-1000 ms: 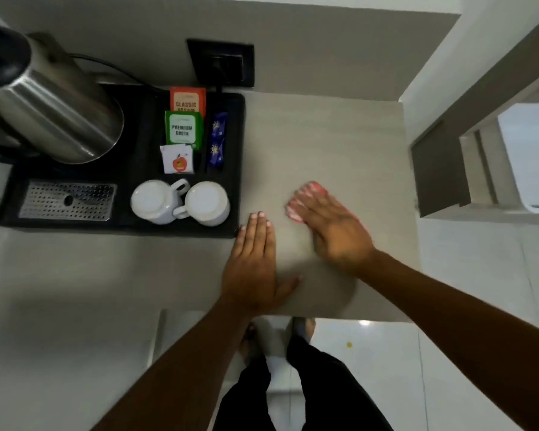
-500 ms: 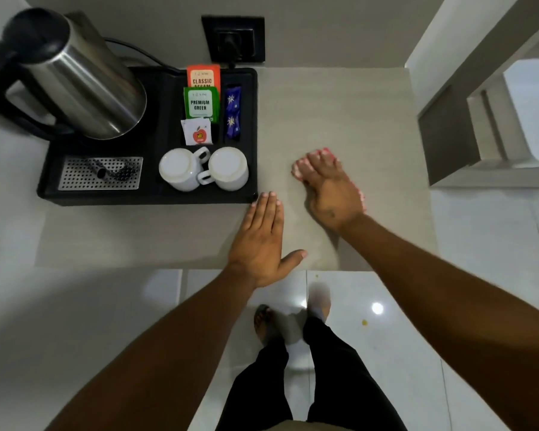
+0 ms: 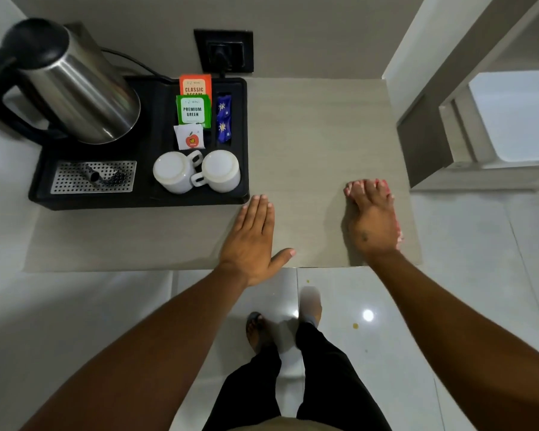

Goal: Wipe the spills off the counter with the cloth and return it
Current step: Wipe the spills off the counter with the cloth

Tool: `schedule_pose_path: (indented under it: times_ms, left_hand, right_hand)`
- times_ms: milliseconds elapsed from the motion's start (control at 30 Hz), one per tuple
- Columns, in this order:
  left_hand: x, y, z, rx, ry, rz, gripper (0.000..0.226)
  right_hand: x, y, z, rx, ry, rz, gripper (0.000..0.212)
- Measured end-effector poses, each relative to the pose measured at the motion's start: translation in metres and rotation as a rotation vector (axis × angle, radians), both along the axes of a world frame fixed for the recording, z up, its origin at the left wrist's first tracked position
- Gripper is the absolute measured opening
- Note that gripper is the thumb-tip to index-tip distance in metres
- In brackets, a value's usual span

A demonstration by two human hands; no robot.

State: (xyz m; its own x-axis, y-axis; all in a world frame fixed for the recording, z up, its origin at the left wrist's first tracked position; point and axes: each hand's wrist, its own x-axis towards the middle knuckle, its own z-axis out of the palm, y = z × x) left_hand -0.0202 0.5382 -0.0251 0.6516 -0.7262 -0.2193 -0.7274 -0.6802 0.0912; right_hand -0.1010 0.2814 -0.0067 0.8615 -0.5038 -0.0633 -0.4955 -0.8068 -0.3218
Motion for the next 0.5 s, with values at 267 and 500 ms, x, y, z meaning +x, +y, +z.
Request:
schedule_pose_path:
  times_ms: [267, 500]
  left_hand:
    - [0.001, -0.002, 0.0, 0.009, -0.007, 0.0, 0.095]
    - [0.0, -0.004, -0.002, -0.063, 0.009, 0.01, 0.092]
  right_hand:
    - [-0.007, 0.116, -0.001, 0.001, -0.046, 0.186, 0.05]
    - [-0.008, 0.043, -0.002, -0.015, -0.047, 0.031, 0.041]
